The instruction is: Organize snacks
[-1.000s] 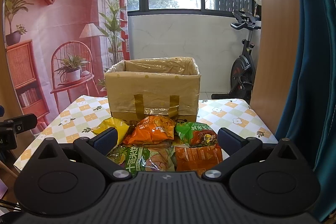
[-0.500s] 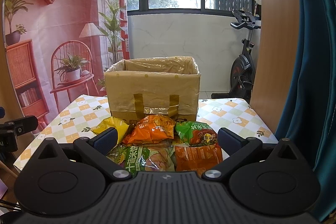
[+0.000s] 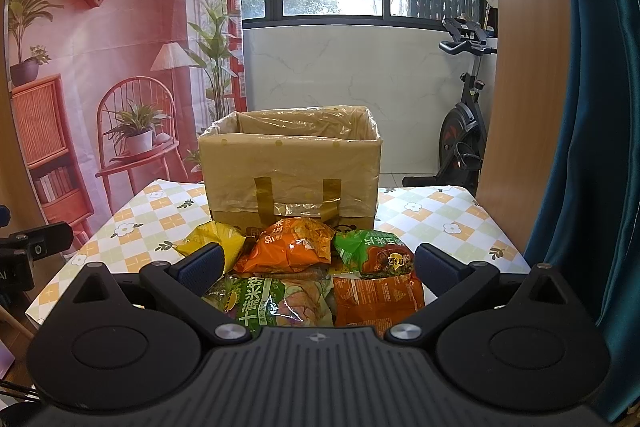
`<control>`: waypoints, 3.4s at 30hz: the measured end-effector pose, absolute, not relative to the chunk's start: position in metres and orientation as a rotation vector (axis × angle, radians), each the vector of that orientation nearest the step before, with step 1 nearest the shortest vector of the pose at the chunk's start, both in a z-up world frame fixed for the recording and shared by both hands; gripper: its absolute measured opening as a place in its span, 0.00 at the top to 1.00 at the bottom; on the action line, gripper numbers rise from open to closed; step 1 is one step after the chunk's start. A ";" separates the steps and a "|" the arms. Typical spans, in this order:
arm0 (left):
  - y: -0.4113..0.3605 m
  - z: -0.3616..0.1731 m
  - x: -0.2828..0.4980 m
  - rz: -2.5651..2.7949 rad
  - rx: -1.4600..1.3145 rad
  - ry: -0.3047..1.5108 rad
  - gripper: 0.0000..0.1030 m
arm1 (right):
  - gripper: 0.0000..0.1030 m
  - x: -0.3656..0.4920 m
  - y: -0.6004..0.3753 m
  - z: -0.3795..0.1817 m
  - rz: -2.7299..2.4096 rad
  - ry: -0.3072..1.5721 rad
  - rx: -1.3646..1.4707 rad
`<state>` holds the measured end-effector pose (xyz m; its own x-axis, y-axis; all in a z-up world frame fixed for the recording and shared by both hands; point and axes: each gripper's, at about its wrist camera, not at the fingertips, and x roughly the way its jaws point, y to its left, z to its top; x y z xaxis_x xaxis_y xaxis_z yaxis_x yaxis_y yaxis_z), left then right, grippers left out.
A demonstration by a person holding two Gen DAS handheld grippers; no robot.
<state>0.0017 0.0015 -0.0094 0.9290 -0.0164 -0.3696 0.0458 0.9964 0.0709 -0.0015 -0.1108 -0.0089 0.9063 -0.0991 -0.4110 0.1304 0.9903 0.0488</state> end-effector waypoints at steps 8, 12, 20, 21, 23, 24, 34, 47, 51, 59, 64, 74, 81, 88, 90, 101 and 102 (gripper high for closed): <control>0.002 -0.009 0.002 -0.033 0.079 0.378 0.00 | 0.00 -0.001 -0.111 -0.009 -0.118 0.421 0.077; 0.002 -0.010 0.002 -0.033 0.077 0.379 0.00 | 0.00 -0.001 -0.111 -0.009 -0.118 0.421 0.077; 0.003 -0.010 0.004 -0.036 0.058 0.393 0.00 | 0.00 -0.002 -0.113 -0.010 -0.124 0.420 0.082; 0.003 -0.010 0.005 -0.032 0.055 0.396 0.00 | 0.00 -0.002 -0.113 -0.011 -0.125 0.420 0.083; 0.005 -0.009 0.008 -0.019 0.056 0.403 0.00 | 0.00 -0.002 -0.114 -0.011 -0.125 0.419 0.084; 0.006 -0.009 0.010 -0.011 0.059 0.408 0.00 | 0.00 -0.002 -0.114 -0.011 -0.125 0.419 0.084; 0.018 -0.007 0.048 0.079 0.122 0.409 0.00 | 0.00 0.013 -0.138 -0.005 -0.093 0.350 0.084; 0.036 -0.010 0.112 0.038 0.099 0.427 0.00 | 0.00 0.066 -0.175 -0.015 -0.115 0.348 0.129; 0.038 -0.012 0.129 0.036 0.082 0.441 0.01 | 0.00 0.083 -0.181 -0.024 -0.109 0.371 0.151; 0.036 -0.018 0.168 0.007 0.070 0.482 0.02 | 0.00 0.113 -0.191 -0.037 -0.128 0.381 0.133; 0.038 -0.025 0.193 -0.012 0.035 0.533 0.04 | 0.00 0.130 -0.205 -0.049 -0.130 0.417 0.147; 0.035 -0.049 0.221 -0.066 0.009 0.621 0.04 | 0.01 0.150 -0.221 -0.070 -0.128 0.472 0.198; 0.018 -0.071 0.238 -0.153 -0.011 0.666 0.05 | 0.02 0.161 -0.229 -0.088 -0.139 0.532 0.221; 0.007 -0.096 0.234 -0.227 0.000 0.692 0.05 | 0.03 0.170 -0.235 -0.095 -0.119 0.561 0.266; 0.002 -0.104 0.230 -0.228 0.046 0.696 0.05 | 0.03 0.172 -0.235 -0.096 -0.111 0.563 0.271; -0.011 -0.121 0.221 -0.245 0.200 0.695 0.05 | 0.03 0.191 -0.233 -0.104 -0.094 0.606 0.299; -0.011 -0.123 0.220 -0.249 0.206 0.699 0.05 | 0.03 0.192 -0.231 -0.104 -0.093 0.610 0.298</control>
<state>0.2200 -0.0115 -0.1233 0.7381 -0.1565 -0.6563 0.2935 0.9503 0.1035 0.1922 -0.2314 -0.1042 0.8172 0.0017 -0.5763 0.1727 0.9533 0.2477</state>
